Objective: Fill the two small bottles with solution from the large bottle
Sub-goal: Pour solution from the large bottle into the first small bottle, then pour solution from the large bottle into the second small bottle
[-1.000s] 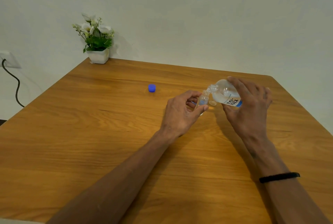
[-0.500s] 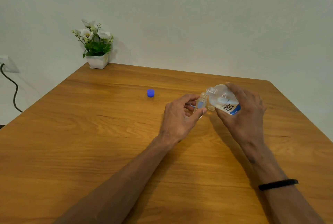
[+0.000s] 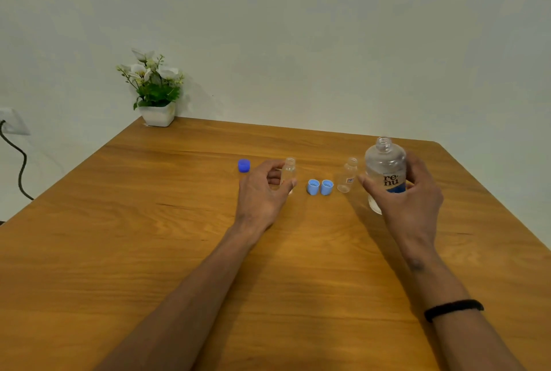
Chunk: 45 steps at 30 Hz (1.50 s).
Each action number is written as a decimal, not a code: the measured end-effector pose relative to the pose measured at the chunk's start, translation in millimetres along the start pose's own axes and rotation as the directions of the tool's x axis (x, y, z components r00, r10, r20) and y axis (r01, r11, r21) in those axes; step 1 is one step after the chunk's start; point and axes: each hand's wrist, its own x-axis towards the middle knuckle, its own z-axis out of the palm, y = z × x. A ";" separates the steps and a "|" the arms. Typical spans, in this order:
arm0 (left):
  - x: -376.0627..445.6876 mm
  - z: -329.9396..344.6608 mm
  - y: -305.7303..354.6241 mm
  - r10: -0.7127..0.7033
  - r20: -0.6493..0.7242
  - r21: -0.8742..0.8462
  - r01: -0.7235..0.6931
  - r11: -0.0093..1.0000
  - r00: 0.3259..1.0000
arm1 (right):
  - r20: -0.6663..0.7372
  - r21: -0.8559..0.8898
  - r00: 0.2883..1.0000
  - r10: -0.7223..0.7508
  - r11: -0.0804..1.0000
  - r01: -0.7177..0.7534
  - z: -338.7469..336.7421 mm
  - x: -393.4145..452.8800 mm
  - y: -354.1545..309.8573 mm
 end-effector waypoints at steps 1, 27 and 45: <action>-0.3 -0.1 -0.1 -0.005 -0.002 -0.002 0.005 1.000 1.000 | -0.015 0.021 1.000 0.014 1.000 -0.014 -1.1 0.5 0.3; -41.0 52.6 61.0 0.304 -0.050 0.072 -0.300 0.951 0.951 | -0.164 -0.013 0.985 0.059 0.998 -0.062 -2.4 6.6 8.1; -3.1 104.9 72.2 0.176 -0.032 0.432 -0.145 0.890 0.984 | -0.177 -0.136 0.983 -0.048 0.990 0.024 1.9 9.2 22.7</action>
